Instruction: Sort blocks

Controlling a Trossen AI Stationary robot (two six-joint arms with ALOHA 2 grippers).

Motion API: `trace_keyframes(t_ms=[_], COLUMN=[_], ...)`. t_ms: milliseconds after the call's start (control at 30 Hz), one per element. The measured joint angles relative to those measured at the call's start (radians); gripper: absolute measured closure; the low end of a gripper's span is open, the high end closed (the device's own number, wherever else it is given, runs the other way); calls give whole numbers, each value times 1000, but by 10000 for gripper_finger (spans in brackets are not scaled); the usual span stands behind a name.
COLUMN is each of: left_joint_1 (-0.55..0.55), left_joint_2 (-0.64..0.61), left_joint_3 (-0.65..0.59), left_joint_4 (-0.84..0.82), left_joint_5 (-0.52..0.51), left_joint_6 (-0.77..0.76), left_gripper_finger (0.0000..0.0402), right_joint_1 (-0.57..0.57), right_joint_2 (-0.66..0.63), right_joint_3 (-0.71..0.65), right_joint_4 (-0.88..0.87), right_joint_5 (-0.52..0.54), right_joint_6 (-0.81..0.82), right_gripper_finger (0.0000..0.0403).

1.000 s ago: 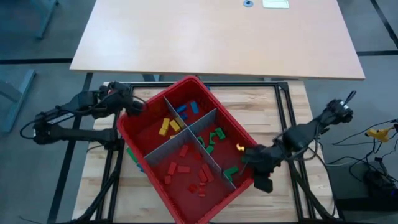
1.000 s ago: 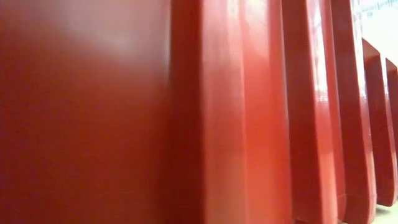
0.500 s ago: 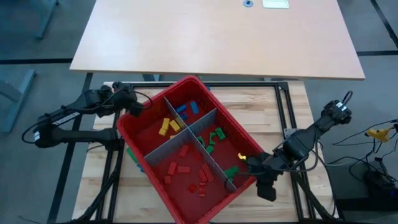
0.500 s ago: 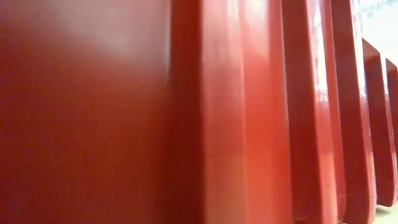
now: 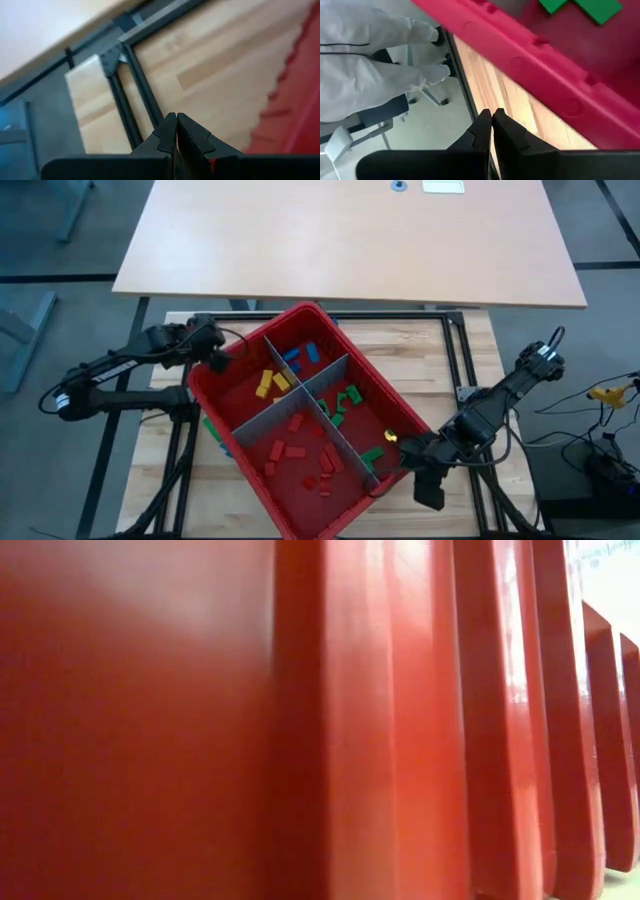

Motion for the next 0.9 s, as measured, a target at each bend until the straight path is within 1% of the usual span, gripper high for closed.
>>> trace_keyframes(t_ms=[267, 400, 467, 600, 800, 900], left_joint_1=[6, 7, 7, 7, 7, 7], left_joint_2=[12, 8, 9, 9, 12, 16], left_joint_3=[-34, -36, -35, -36, -27, -13], left_joint_4=[4, 33, 53, 82, 115, 123], left_joint_5=[184, 240, 281, 332, 349, 361], left_joint_6=[80, 103, 109, 117, 125, 134], left_gripper_finger=[401, 401, 401, 401, 401, 401], right_joint_1=[-50, -70, -76, -81, -80, -87], right_joint_2=[-7, -10, -17, -51, -171, -233], right_joint_3=[-48, -51, -50, -53, -52, -52], right_joint_4=[-24, -41, -81, -163, -248, -295], right_joint_5=[15, 8, 13, 53, 172, 308], right_joint_6=[15, 27, 38, 102, 224, 276], right_gripper_finger=[403, 403, 403, 402, 403, 403])
